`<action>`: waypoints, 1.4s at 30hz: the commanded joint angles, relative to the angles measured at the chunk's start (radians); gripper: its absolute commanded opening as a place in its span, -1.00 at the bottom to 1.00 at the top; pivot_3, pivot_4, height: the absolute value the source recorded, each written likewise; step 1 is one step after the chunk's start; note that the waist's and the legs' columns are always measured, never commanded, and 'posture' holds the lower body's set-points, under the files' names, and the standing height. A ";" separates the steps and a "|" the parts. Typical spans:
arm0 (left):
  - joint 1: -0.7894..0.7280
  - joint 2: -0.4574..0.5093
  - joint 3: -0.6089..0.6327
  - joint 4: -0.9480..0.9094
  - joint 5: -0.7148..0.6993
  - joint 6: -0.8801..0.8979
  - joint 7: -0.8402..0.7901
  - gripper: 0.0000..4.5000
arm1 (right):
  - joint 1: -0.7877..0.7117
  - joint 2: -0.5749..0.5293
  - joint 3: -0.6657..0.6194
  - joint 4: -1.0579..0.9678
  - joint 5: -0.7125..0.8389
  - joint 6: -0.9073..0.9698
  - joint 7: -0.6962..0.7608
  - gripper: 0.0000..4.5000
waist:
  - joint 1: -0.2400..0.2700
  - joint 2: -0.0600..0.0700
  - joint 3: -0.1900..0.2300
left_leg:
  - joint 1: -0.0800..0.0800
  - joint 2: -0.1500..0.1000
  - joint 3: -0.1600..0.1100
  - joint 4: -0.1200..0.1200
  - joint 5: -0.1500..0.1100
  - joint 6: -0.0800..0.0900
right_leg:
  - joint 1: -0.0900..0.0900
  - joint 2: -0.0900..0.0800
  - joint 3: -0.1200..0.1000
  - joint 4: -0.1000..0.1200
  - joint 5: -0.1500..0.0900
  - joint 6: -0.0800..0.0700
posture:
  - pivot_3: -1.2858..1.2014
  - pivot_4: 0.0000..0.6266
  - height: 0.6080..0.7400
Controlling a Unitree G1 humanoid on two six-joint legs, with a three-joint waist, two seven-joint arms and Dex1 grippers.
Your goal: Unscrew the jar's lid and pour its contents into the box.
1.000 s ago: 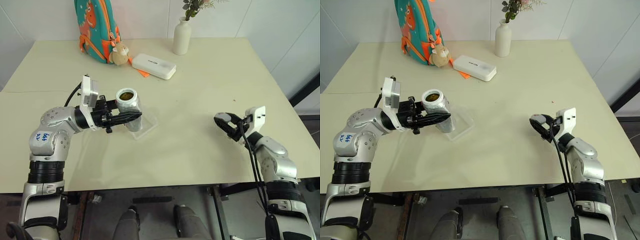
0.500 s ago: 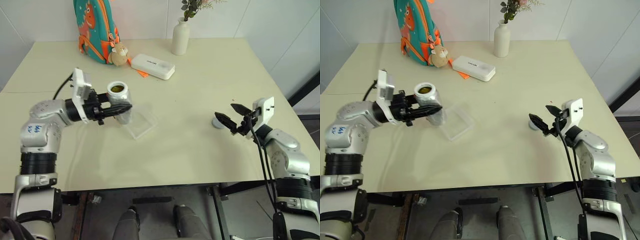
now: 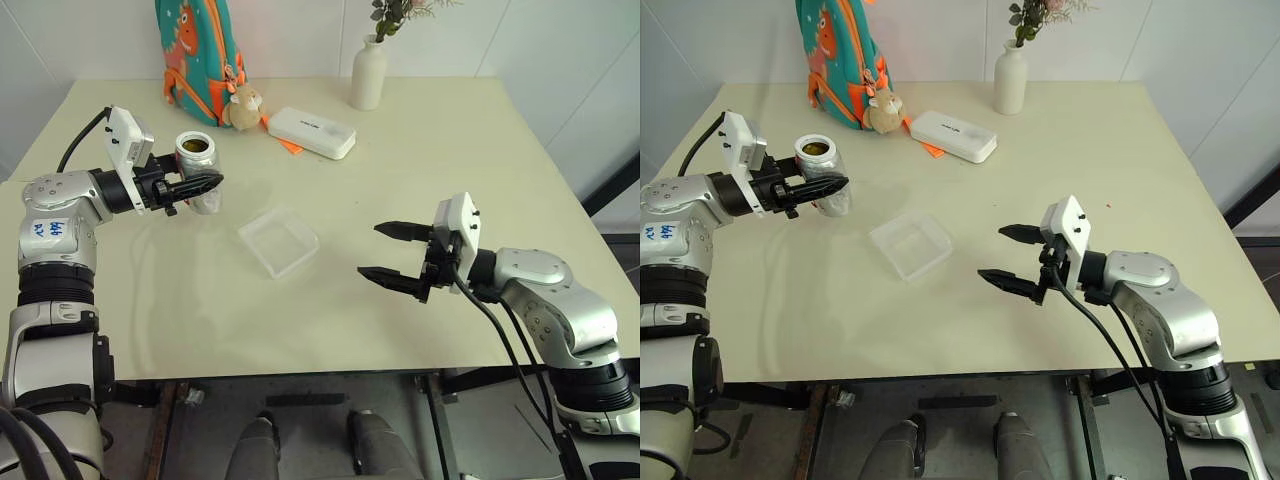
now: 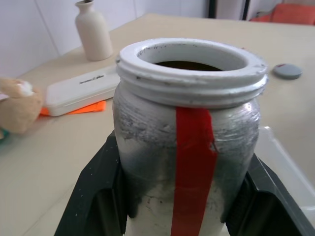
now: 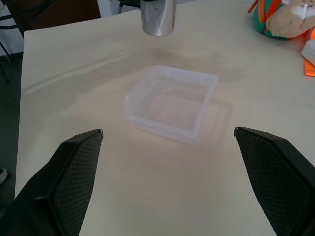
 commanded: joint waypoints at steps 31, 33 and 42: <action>-0.186 0.170 -0.742 -0.099 1.765 -0.508 1.837 -0.14 | 0.002 0.103 -0.026 -0.008 -0.001 -0.061 -0.102 0.99 | 0.014 0.000 0.000 | -0.001 -0.001 0.001 0.002 0.000 0.000 | -0.001 -0.001 0.001 0.001 0.001 0.004 | 0.03 -0.52 1.00; -0.202 0.156 -0.753 -0.070 1.758 -0.508 1.837 -0.14 | 0.004 0.108 -0.028 -0.008 0.001 -0.064 -0.105 0.99 | 0.017 0.000 0.000 | -0.001 -0.001 0.001 0.001 0.000 0.000 | -0.001 -0.001 0.001 0.001 0.001 0.004 | 0.03 -0.52 1.00; -0.167 0.175 -0.735 -0.111 1.674 -0.551 1.799 -0.14 | 0.017 0.129 -0.032 -0.010 0.001 -0.080 -0.121 0.99 | 0.025 0.000 0.000 | -0.002 -0.001 0.001 0.001 0.000 0.000 | -0.001 -0.001 0.001 0.001 0.000 0.004 | 0.03 -0.52 1.00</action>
